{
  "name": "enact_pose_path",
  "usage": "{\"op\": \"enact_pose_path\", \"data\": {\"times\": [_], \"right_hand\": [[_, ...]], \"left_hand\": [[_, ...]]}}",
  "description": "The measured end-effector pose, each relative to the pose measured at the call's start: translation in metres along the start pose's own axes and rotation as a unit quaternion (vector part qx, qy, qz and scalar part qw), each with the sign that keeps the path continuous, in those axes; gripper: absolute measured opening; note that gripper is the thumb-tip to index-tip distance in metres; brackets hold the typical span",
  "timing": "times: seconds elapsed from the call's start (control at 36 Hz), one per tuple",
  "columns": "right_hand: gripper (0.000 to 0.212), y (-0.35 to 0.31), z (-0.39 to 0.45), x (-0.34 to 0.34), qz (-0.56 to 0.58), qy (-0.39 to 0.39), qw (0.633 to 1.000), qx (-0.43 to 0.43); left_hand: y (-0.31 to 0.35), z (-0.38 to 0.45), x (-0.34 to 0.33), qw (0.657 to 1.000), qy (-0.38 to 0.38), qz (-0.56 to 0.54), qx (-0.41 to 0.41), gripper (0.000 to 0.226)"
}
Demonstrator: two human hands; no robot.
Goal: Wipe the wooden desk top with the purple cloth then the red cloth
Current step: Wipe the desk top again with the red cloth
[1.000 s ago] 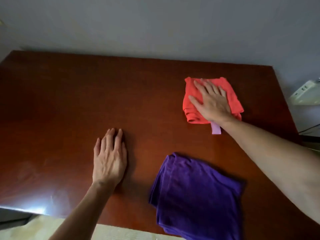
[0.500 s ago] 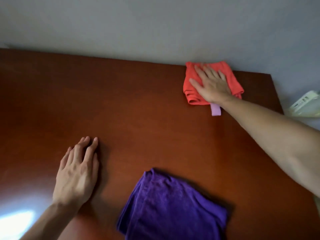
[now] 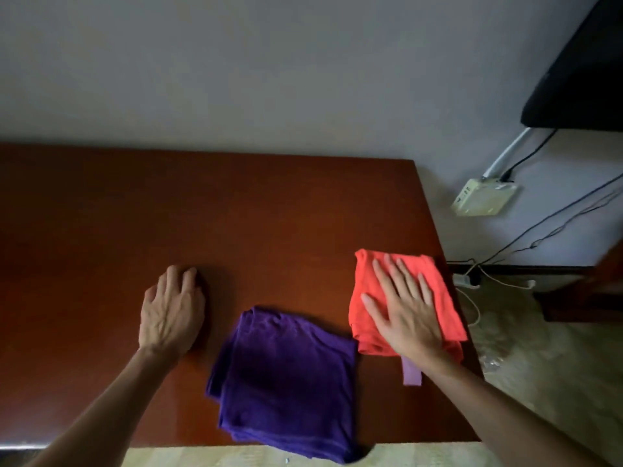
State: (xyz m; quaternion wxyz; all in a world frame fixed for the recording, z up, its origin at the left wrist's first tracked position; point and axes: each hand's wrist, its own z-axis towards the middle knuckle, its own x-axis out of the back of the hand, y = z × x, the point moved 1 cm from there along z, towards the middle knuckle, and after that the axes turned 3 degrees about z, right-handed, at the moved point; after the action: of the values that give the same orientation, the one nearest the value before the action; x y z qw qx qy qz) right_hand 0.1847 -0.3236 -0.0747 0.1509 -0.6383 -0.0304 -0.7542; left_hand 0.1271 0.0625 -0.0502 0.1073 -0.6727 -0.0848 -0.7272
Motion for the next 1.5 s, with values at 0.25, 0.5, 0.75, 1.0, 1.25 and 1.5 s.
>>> {"op": "enact_pose_path", "data": {"times": [0.25, 0.5, 0.75, 1.0, 1.25, 1.5], "right_hand": [[0.068, 0.004, 0.005, -0.001, 0.003, -0.006, 1.000, -0.004], [0.068, 0.039, 0.127, -0.024, 0.007, -0.007, 1.000, -0.001], [0.089, 0.065, 0.283, -0.035, 0.018, -0.032, 0.998, -0.044], [0.074, 0.056, 0.234, -0.027, 0.014, -0.042, 0.998, -0.049], [0.069, 0.015, 0.005, 0.003, 0.013, 0.018, 0.999, -0.048], [0.071, -0.023, -0.104, 0.020, 0.017, -0.042, 0.997, -0.063]], "left_hand": [[0.158, 0.065, 0.000, 0.984, 0.011, -0.087, -0.157, 0.044], [0.190, 0.061, -0.040, 0.989, 0.002, -0.090, -0.118, 0.057], [0.189, 0.059, -0.041, 0.990, 0.024, -0.076, -0.112, 0.056], [0.190, 0.057, -0.039, 0.989, 0.018, -0.090, -0.118, 0.055], [0.187, 0.056, -0.034, 0.986, -0.003, -0.112, -0.126, 0.056], [0.184, 0.050, -0.008, 0.980, -0.092, -0.125, -0.128, 0.054]]}}
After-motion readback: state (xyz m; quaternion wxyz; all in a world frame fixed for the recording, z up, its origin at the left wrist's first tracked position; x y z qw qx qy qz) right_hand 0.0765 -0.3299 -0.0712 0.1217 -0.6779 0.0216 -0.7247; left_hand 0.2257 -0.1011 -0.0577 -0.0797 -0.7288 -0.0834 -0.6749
